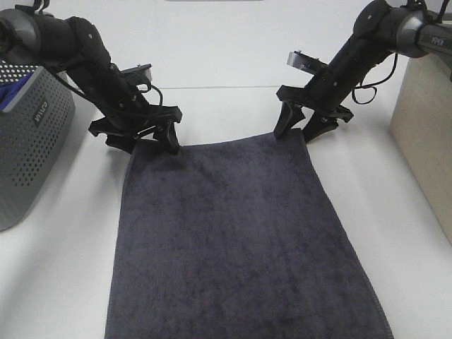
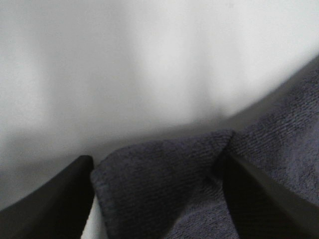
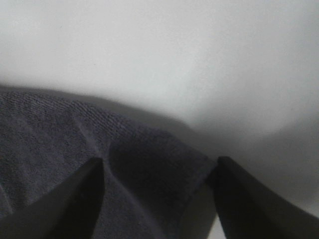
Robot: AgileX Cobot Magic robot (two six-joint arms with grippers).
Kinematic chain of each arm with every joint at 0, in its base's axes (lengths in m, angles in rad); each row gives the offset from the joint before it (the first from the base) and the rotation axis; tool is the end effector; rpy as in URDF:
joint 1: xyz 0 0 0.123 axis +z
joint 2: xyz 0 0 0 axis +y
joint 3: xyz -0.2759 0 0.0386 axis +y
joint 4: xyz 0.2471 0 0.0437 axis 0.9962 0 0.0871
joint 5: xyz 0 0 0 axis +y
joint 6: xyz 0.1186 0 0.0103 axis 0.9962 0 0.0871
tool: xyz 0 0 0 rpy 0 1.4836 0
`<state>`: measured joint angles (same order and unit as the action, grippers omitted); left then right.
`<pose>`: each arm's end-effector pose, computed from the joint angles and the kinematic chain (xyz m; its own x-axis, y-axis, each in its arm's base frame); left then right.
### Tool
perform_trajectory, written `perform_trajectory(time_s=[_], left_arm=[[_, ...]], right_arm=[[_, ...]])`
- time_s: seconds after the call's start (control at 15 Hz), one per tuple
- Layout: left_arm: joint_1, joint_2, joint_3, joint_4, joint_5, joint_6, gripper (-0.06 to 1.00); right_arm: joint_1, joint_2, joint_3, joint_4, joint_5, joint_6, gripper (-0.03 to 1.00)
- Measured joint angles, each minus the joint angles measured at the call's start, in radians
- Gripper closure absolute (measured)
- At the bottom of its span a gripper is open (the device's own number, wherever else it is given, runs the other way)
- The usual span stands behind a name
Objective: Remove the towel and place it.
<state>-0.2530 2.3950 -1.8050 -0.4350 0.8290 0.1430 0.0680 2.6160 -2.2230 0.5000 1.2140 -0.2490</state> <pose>0.4655 -0.1586 0.0724 -0.9682 0.0927 -0.2324 0.1701 0.9251 -0.3396 0.5083 0.0882 0.0679 -0.9850 -0.1212 -0.1225 -0.1634 0.8827 0.4406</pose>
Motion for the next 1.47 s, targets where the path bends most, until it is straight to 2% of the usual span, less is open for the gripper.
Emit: perform_trajectory(time_s=[0.13, 0.27, 0.4, 0.47, 0.67, 0.87, 1.13, 1.47], left_arm=[[0.0, 0.003, 0.0, 0.0, -0.006, 0.0, 0.42], [0.0, 0.01, 0.0, 0.0, -0.032, 0.001, 0.61], [0.0, 0.015, 0.001, 0.0, -0.069, 0.037, 0.86], [0.0, 0.018, 0.001, 0.0, -0.083, 0.067, 0.92], [0.0, 0.018, 0.003, 0.001, -0.149, 0.134, 0.93], [-0.005, 0.008, 0.005, 0.012, -0.284, 0.152, 0.93], [-0.005, -0.006, 0.005, 0.017, -0.468, 0.249, 0.94], [-0.005, -0.006, 0.005, 0.034, -0.695, 0.263, 0.94]], right_arm=[[0.0, 0.004, 0.0, 0.008, 0.0, 0.019, 0.49], [0.0, 0.013, 0.0, 0.009, 0.0, 0.018, 0.65], [0.0, 0.015, 0.0, 0.009, 0.0, -0.008, 0.85], [0.0, 0.015, 0.0, 0.009, 0.0, -0.028, 0.94], [0.0, 0.015, 0.0, 0.009, 0.0, -0.066, 0.96], [0.001, 0.005, 0.0, 0.009, -0.048, -0.103, 0.96], [0.001, -0.045, 0.0, 0.018, -0.232, -0.145, 0.96], [0.001, -0.045, 0.0, 0.077, -0.403, -0.219, 0.96]])
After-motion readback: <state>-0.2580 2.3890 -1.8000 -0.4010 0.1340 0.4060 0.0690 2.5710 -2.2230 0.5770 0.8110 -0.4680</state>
